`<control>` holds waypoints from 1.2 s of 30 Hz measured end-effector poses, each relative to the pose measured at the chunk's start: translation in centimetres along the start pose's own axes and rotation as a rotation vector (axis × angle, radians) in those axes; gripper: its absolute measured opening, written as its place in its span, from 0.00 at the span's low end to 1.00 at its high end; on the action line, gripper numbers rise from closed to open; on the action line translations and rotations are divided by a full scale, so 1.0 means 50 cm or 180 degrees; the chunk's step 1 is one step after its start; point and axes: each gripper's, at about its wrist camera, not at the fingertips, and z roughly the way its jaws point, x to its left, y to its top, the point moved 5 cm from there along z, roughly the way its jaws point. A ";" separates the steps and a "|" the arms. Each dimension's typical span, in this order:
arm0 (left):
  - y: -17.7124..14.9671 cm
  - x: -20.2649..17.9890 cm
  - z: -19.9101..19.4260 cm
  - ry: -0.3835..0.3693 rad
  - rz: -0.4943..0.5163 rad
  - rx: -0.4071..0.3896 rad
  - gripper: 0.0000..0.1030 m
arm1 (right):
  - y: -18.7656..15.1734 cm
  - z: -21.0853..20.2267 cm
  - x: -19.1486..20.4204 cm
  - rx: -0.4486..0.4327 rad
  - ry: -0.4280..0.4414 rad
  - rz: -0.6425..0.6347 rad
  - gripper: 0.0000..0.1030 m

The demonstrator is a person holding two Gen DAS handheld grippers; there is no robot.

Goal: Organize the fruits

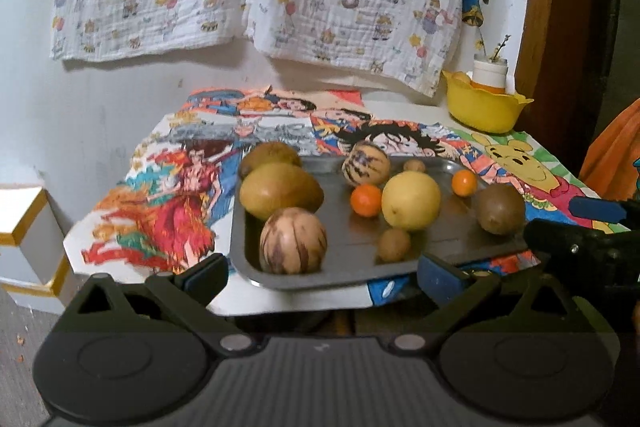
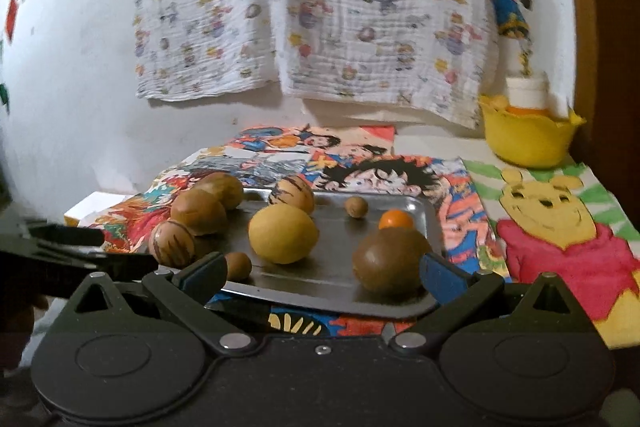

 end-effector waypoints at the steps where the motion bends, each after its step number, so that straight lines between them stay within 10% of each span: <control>1: -0.001 0.003 0.001 0.0011 -0.0013 0.0010 1.00 | -0.002 0.000 0.001 -0.0001 -0.0032 0.0022 0.99; 36: -0.010 0.015 0.004 0.0039 -0.0094 0.0058 1.00 | -0.026 0.011 0.014 0.0101 -0.0136 0.0052 0.99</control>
